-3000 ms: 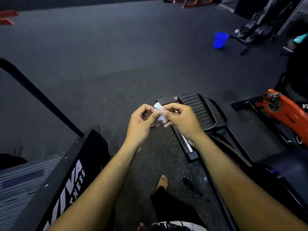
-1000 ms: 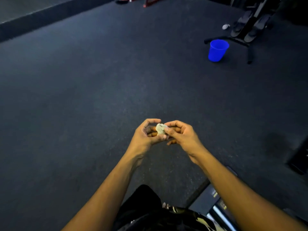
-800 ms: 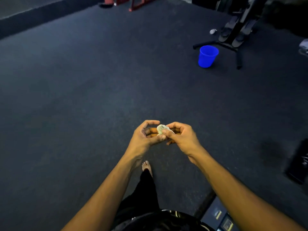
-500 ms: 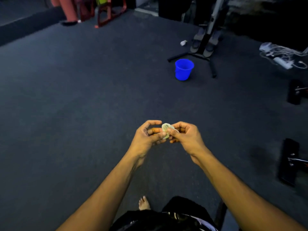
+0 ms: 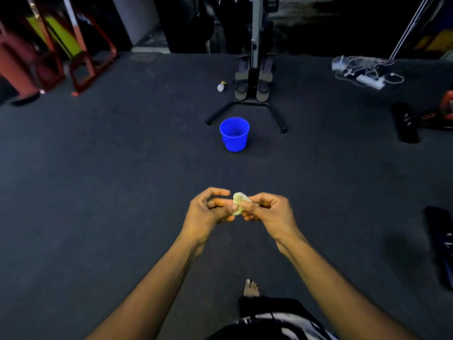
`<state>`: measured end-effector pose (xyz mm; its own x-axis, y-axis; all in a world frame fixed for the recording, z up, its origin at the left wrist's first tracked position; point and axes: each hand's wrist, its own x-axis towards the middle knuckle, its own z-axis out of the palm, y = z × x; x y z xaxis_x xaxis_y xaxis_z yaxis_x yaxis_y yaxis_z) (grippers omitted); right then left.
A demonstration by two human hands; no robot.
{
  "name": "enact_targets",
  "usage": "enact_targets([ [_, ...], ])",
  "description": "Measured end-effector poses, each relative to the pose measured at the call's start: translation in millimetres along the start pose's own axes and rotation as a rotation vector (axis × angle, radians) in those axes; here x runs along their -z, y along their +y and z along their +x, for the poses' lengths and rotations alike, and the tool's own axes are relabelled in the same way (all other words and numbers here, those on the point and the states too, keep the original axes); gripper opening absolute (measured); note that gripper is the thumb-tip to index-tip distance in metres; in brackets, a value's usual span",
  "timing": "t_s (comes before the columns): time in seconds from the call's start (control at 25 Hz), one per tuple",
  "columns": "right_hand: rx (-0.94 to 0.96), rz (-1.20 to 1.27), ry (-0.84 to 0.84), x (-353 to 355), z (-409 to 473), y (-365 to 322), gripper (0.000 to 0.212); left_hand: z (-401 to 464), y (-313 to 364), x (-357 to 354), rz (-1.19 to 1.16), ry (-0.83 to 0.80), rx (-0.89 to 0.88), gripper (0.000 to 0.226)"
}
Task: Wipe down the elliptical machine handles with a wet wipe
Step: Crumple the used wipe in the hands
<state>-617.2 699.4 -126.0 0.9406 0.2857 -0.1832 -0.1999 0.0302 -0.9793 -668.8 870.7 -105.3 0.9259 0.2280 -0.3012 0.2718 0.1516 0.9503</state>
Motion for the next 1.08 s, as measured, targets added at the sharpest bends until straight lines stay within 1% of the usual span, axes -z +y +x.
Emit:
enact_targets([
  [0.16, -0.061, 0.021, -0.012, -9, 128, -27, 0.017, 127, 43, 14, -0.013, -0.014, 0.008, 0.036],
  [0.28, -0.097, -0.006, -0.036, -19, 218, -32, 0.016, 213, 53, 26, -0.015, 0.001, 0.037, 0.034],
  [0.36, -0.128, -0.022, -0.042, -27, 284, -29, 0.015, 281, 58, 39, -0.068, 0.000, 0.063, 0.035],
  [0.48, -0.180, -0.082, 0.000, -38, 380, -27, 0.011, 382, 67, 56, -0.085, -0.014, 0.119, 0.037],
  [0.6, -0.214, -0.150, 0.042, -47, 468, -40, 0.008, 468, 86, 69, -0.085, -0.037, 0.180, 0.037],
  [0.68, -0.222, -0.161, 0.043, -49, 531, -51, 0.009, 531, 102, 71, -0.055, -0.070, 0.192, 0.035],
  [0.76, -0.263, -0.142, 0.089, -46, 588, -52, 0.006, 591, 116, 70, -0.011, -0.094, 0.216, 0.035],
  [0.88, -0.337, -0.103, 0.149, -42, 656, -35, 0.007, 673, 121, 66, 0.106, -0.110, 0.254, 0.035],
  [0.96, -0.405, -0.054, 0.170, -36, 714, -14, 0.001, 734, 112, 61, 0.167, -0.083, 0.296, 0.035],
  [1.08, -0.521, -0.032, 0.155, -21, 807, 24, 0.011, 824, 84, 54, 0.271, -0.001, 0.360, 0.033],
])
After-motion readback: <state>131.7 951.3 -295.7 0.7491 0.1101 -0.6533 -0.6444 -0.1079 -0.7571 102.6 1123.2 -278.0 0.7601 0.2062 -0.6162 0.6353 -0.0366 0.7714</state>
